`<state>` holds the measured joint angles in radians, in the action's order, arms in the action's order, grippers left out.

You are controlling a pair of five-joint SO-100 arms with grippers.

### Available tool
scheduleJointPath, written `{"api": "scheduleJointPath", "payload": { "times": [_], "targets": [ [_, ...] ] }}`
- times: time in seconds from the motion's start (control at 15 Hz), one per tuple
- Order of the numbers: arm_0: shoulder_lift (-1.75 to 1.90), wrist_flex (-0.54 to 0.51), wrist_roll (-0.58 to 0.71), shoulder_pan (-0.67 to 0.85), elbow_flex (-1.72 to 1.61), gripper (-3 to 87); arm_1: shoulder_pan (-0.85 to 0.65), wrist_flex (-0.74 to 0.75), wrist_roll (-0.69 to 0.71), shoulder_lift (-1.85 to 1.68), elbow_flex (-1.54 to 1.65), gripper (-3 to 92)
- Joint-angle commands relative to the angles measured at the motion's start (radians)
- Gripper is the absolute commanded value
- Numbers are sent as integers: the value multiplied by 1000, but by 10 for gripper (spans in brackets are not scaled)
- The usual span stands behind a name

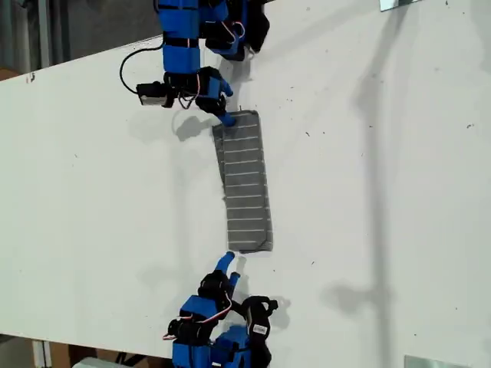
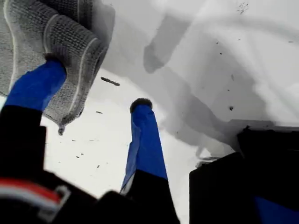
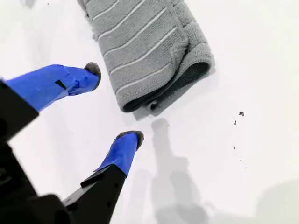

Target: Grasp corners of a square towel and fold twice.

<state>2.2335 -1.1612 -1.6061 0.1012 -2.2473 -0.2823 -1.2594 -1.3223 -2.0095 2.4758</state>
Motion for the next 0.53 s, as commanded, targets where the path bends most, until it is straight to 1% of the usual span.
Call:
{"api": "scheduleJointPath", "payload": {
  "times": [0.0, 0.2, 0.33, 0.47],
  "targets": [
    [28, 29, -23, -18, 0, 244, 8, 58, 20, 221, -48, 315],
    [43, 34, -32, -25, -14, 244, 81, 101, 5, 204, -104, 308],
    [48, 35, -37, -25, -15, 244, 178, 107, -58, 192, -184, 304],
    [52, 37, -43, -32, -11, 244, 219, 146, -103, 215, -189, 301]
  ]
}}
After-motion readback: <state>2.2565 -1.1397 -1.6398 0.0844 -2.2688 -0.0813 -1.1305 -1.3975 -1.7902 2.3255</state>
